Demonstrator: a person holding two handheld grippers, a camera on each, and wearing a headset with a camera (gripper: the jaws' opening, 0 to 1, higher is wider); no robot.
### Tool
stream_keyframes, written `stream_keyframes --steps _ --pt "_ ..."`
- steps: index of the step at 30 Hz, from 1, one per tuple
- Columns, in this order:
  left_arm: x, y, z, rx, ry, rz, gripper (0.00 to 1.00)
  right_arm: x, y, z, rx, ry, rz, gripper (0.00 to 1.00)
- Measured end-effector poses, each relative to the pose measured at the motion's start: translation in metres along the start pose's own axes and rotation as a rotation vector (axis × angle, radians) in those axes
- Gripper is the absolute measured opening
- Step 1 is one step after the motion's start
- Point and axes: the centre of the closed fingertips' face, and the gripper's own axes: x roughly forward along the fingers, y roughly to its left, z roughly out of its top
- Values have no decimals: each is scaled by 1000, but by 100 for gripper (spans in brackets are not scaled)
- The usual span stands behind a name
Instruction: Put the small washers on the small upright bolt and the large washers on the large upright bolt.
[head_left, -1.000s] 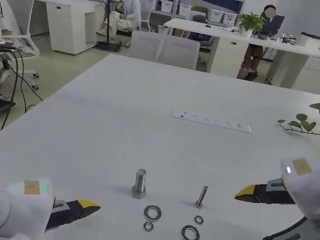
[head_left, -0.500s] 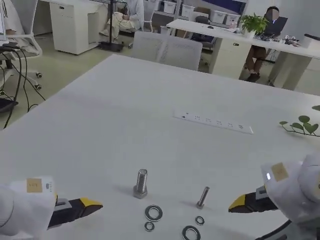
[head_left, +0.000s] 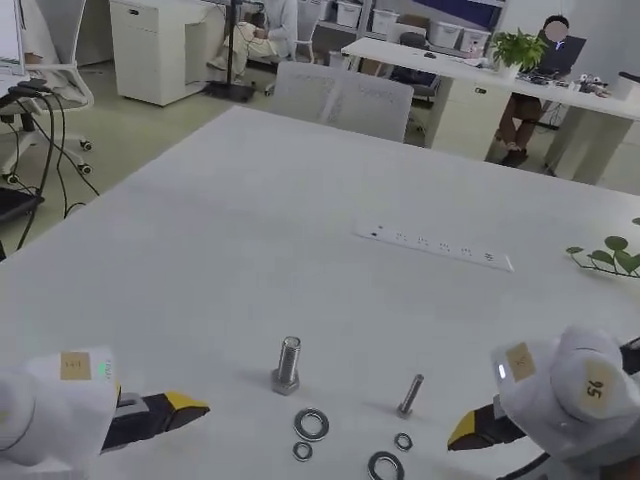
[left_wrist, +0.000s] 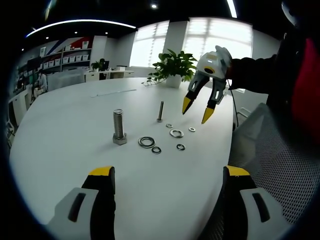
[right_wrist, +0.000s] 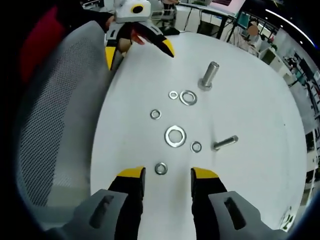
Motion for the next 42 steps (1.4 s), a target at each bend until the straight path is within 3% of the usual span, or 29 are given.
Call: stream_keyframes --steps 17,42 --pt "-1 -2 0 -2 -4 9 88 14 6 -9 -38 72 22 27" --pt "0 -2 0 1 -10 13 88 25 4 -14 -72 132 22 19"
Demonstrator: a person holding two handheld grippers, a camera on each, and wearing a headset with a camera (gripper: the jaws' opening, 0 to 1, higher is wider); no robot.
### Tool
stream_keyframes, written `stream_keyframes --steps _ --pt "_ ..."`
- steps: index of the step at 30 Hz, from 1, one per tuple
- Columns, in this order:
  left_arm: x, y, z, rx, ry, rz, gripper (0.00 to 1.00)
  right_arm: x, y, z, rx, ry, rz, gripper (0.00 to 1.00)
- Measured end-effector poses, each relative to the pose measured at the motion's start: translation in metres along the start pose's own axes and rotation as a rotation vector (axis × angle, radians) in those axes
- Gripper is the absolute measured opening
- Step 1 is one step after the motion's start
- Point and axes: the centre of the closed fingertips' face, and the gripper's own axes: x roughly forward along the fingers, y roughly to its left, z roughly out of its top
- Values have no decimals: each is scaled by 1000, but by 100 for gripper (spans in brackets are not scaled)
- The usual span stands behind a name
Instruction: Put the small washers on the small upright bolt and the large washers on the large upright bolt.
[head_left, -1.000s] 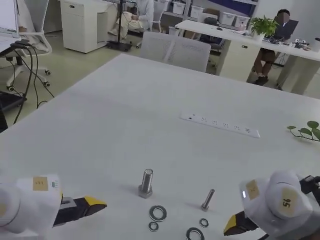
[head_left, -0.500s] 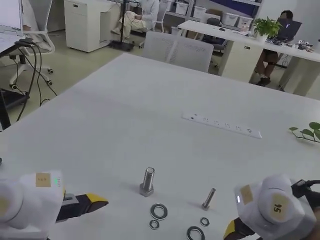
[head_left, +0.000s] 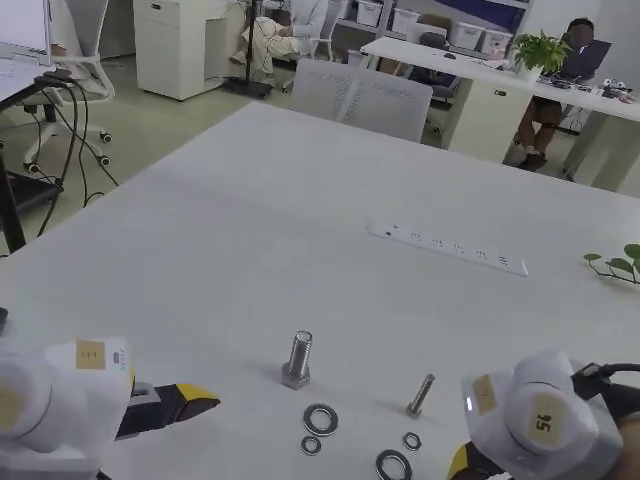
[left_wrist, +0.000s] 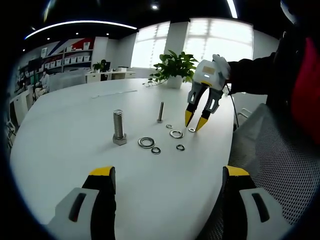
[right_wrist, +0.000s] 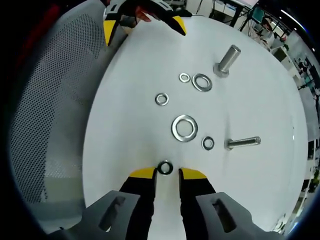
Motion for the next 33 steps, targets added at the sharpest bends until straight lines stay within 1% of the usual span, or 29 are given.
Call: stream_keyframes --steps 10,18,26,31,33 --pt "2 -2 0 3 1 -3 88 0 2 0 8 4 12 17" --pt "2 -3 2 5 -2 -3 87 1 4 0 15 22 25 16" --pt "2 -3 2 9 -5 -2 87 2 4 1 21 65 46 16" --pt "2 -3 4 15 -5 -2 87 2 4 1 12 101 47 16" --pt "2 -4 5 17 -6 -3 87 2 4 1 18 105 48 15"
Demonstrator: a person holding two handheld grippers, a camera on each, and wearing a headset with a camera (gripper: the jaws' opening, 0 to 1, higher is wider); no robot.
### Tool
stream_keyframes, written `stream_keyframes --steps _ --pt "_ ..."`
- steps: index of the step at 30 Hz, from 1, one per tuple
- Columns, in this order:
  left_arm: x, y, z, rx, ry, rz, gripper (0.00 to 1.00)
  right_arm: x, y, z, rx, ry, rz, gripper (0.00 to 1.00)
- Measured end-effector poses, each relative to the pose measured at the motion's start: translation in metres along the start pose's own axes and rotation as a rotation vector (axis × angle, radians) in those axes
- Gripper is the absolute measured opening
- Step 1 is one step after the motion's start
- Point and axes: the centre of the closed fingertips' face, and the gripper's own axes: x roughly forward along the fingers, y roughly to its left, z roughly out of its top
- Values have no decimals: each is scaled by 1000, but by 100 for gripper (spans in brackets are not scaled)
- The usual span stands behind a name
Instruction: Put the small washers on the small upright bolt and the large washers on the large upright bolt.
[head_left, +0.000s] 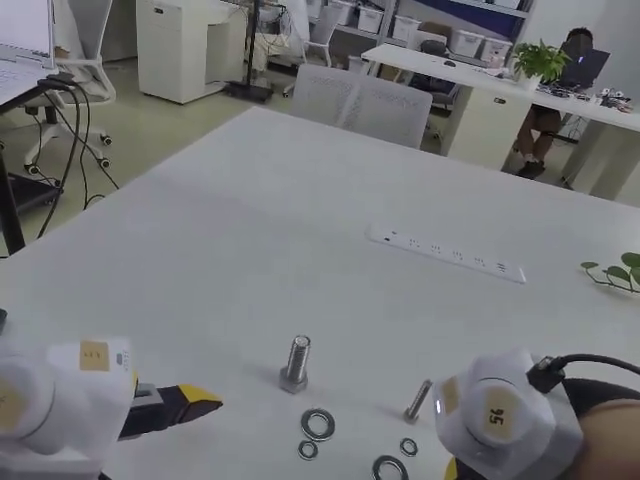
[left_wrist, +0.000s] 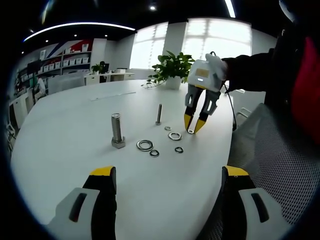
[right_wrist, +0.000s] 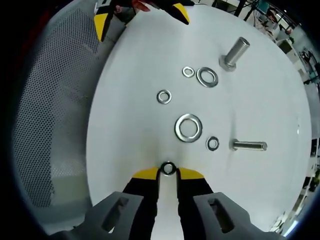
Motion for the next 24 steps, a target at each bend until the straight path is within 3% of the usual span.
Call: stream_keyframes --steps 6,24 --pt "0 -1 1 5 3 0 86 0 1 -1 -1 12 -10 15" --pt "-6 -2 1 13 4 12 85 -1 0 0 10 -23 -18 14"
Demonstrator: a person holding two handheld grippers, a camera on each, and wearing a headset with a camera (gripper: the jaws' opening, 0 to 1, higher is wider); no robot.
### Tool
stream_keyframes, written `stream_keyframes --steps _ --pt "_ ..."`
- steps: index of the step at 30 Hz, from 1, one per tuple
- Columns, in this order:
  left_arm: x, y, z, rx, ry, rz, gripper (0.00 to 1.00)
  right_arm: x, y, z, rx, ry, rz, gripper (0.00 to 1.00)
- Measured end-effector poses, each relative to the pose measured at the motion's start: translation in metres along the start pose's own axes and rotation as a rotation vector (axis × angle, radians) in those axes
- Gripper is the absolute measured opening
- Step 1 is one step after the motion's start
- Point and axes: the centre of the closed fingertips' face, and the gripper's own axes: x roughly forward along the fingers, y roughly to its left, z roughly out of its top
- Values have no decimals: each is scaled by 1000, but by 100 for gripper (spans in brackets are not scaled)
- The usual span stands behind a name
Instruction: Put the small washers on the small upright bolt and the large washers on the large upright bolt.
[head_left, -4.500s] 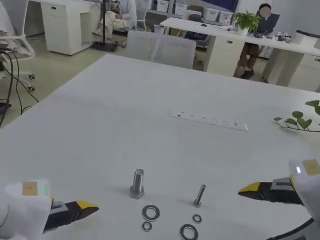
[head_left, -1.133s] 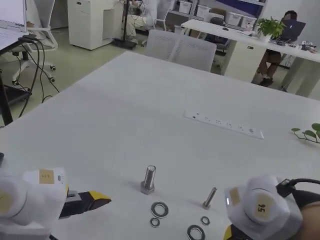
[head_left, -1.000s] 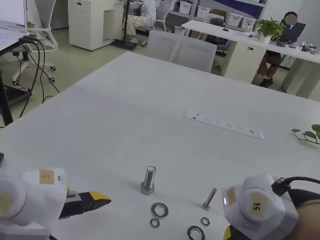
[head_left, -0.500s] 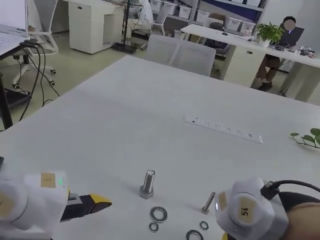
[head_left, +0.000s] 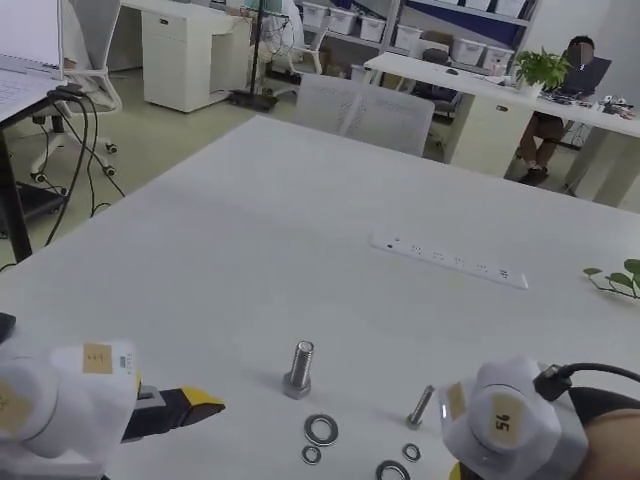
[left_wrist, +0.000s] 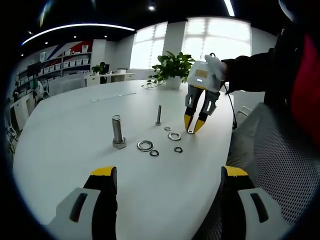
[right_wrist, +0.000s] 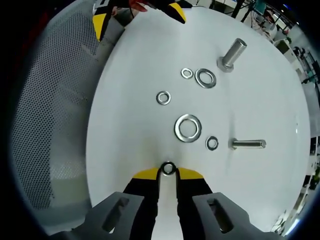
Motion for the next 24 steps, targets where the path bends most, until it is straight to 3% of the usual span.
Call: stream_keyframes --steps 16,24 --pt "1 0 0 -1 0 4 85 -5 -8 -4 15 -5 -14 14" --pt "1 0 1 1 1 5 85 -20 -17 3 17 -31 -35 14"
